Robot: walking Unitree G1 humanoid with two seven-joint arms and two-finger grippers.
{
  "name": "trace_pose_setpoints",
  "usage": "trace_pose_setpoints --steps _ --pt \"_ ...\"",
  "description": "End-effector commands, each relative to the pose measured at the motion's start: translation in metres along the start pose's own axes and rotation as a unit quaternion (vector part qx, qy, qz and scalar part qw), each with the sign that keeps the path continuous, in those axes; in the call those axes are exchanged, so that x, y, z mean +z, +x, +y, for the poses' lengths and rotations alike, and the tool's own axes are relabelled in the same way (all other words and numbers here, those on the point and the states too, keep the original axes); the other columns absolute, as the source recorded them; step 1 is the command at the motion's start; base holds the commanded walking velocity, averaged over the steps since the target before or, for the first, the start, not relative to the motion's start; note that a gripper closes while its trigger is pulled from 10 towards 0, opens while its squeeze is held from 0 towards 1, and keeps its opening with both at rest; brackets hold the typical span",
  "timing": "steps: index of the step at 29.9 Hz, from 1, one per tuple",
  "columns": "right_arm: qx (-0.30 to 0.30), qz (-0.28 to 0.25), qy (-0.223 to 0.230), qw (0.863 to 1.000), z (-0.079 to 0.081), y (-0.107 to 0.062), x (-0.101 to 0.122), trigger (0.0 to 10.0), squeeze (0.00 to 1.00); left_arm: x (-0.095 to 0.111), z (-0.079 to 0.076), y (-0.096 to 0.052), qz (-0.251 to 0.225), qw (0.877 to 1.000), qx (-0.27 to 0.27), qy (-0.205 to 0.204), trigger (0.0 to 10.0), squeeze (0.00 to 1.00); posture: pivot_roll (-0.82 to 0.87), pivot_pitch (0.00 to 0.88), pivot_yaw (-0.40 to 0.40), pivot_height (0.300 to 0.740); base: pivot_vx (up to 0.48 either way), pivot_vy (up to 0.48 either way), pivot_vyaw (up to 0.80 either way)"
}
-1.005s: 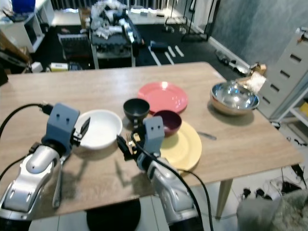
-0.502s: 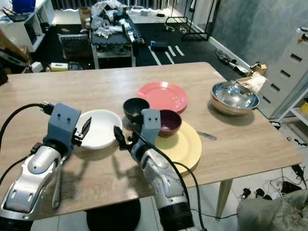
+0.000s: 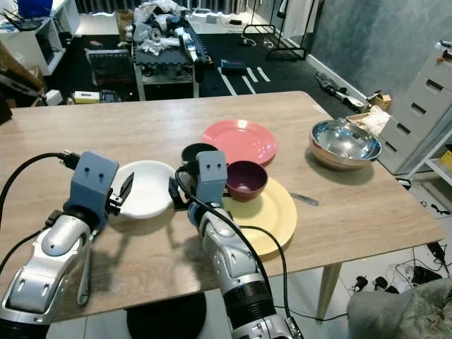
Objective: Setting the table
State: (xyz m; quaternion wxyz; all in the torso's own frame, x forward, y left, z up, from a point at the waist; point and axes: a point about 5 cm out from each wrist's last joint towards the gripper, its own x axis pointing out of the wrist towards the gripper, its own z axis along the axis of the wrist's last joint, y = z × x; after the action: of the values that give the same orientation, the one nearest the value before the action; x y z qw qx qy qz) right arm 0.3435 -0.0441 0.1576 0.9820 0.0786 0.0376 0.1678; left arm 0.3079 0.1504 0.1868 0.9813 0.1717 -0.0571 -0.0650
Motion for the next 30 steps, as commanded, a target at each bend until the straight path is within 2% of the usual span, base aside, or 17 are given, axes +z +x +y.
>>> trace_pose_setpoints --steps 1,7,10,20,21,23,25,26,27,29,30 --pt "-0.016 0.005 -0.003 1.000 -0.003 0.002 -0.001 10.0 0.00 -0.004 0.000 -0.002 0.012 1.000 0.005 0.003 10.0 0.00 0.02 0.032 0.043 0.740 0.000 0.000 0.00" --pt "-0.025 0.016 -0.014 0.999 -0.012 0.001 -0.005 10.0 0.00 -0.004 -0.001 -0.002 0.013 1.000 0.004 0.002 10.0 0.00 0.01 0.034 0.043 0.740 0.000 0.000 0.00" --pt "-0.031 0.022 0.012 0.999 -0.013 0.002 -0.008 10.0 0.00 -0.005 -0.002 -0.002 0.014 1.000 0.006 0.002 10.0 0.00 0.02 0.036 0.039 0.740 0.000 0.000 0.00" --pt "-0.030 0.018 0.007 0.999 -0.004 0.014 -0.005 10.0 0.00 -0.001 0.005 -0.008 0.011 1.000 0.009 0.006 10.0 0.00 0.07 0.061 0.035 0.740 0.000 0.000 0.00" --pt "-0.033 0.013 0.000 0.999 -0.004 0.015 -0.003 10.0 0.00 0.003 0.008 -0.015 0.005 1.000 -0.010 0.010 10.0 0.00 0.07 0.072 0.039 0.740 0.000 0.000 0.00" --pt "-0.035 0.010 -0.003 0.999 -0.005 0.016 -0.002 10.0 0.00 0.005 0.008 -0.018 0.001 1.000 -0.022 0.012 10.0 0.00 0.07 0.072 0.039 0.740 0.000 0.000 0.00" --pt "-0.045 0.000 -0.004 0.999 -0.009 0.015 0.002 10.0 0.00 0.016 0.010 -0.030 -0.017 0.997 -0.081 0.004 10.0 0.00 0.08 0.088 0.047 0.740 0.000 0.000 0.00" --pt "-0.045 0.000 -0.004 0.999 -0.009 0.015 0.002 10.0 0.00 0.016 0.010 -0.030 -0.017 0.997 -0.081 0.004 10.0 0.00 0.08 0.088 0.047 0.740 0.000 0.000 0.00" --pt "-0.052 -0.007 -0.010 0.999 -0.013 0.015 0.005 10.0 0.00 0.023 0.011 -0.037 -0.026 0.992 -0.120 0.003 10.0 0.00 0.08 0.094 0.052 0.740 0.000 0.000 0.00" --pt "-0.055 -0.011 -0.013 0.998 -0.015 0.015 0.006 10.0 0.00 0.026 0.012 -0.039 -0.029 0.990 -0.136 0.005 10.0 0.00 0.08 0.095 0.053 0.740 0.000 0.000 0.00" --pt "-0.061 -0.014 -0.015 0.998 -0.018 0.016 0.008 10.0 0.00 0.033 0.013 -0.043 -0.037 0.986 -0.163 0.006 10.0 0.00 0.08 0.099 0.055 0.740 0.000 0.000 0.00"
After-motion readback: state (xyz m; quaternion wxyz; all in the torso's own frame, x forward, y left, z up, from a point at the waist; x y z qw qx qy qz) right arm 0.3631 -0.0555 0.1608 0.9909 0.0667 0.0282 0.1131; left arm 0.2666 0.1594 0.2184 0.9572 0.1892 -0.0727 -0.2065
